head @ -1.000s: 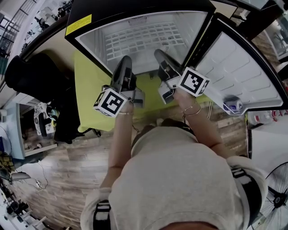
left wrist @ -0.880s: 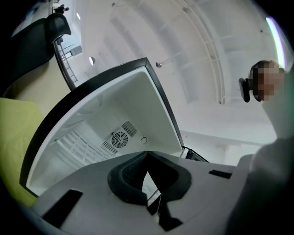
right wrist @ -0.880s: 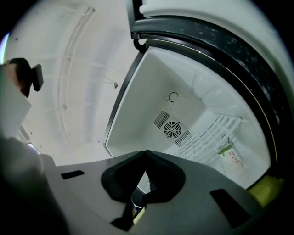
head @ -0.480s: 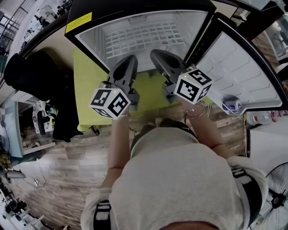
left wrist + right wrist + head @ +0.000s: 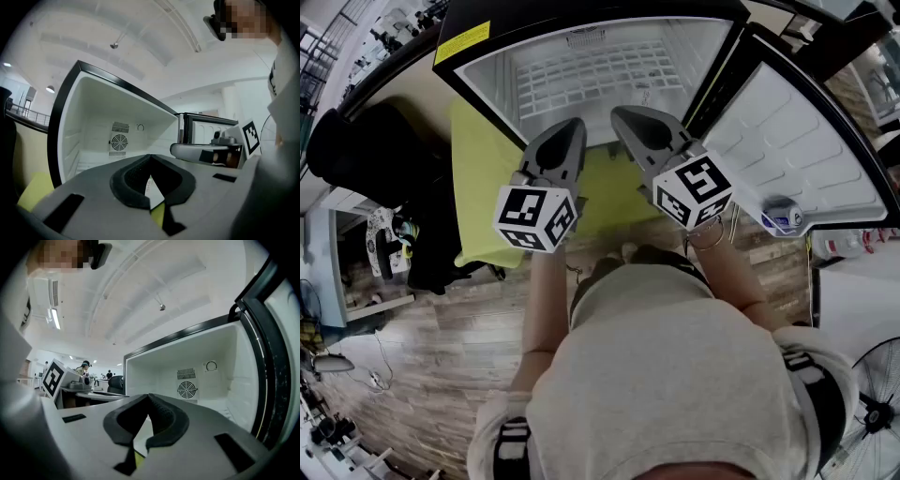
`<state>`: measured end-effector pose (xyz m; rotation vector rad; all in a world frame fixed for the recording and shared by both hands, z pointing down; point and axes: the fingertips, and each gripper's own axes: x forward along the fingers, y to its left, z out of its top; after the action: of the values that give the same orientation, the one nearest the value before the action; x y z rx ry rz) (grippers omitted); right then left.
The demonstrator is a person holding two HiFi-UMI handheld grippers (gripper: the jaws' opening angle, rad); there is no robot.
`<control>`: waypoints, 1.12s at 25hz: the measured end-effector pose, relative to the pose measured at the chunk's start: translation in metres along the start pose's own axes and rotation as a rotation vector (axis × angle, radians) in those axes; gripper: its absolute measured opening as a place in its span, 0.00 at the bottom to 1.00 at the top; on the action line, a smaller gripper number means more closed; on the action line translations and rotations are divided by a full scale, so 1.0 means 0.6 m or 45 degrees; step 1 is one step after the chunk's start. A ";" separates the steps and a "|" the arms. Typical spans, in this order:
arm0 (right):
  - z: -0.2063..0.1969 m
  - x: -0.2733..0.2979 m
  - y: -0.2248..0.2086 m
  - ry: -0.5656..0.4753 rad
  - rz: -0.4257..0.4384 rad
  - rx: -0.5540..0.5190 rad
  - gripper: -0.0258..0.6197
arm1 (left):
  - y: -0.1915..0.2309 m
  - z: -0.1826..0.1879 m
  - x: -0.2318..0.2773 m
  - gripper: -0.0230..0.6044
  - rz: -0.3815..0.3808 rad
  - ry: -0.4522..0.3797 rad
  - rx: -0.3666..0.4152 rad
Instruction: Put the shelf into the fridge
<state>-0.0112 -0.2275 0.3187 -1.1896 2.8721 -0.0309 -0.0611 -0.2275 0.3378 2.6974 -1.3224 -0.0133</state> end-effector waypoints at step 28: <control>-0.070 -0.039 0.012 0.180 -0.105 -0.275 0.05 | -0.035 -0.094 -0.015 0.05 0.022 0.245 0.182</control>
<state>-0.0014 -0.2059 0.3609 -1.3955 3.0085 0.2068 -0.0464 -0.2009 0.3907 2.7187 -1.3354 0.3471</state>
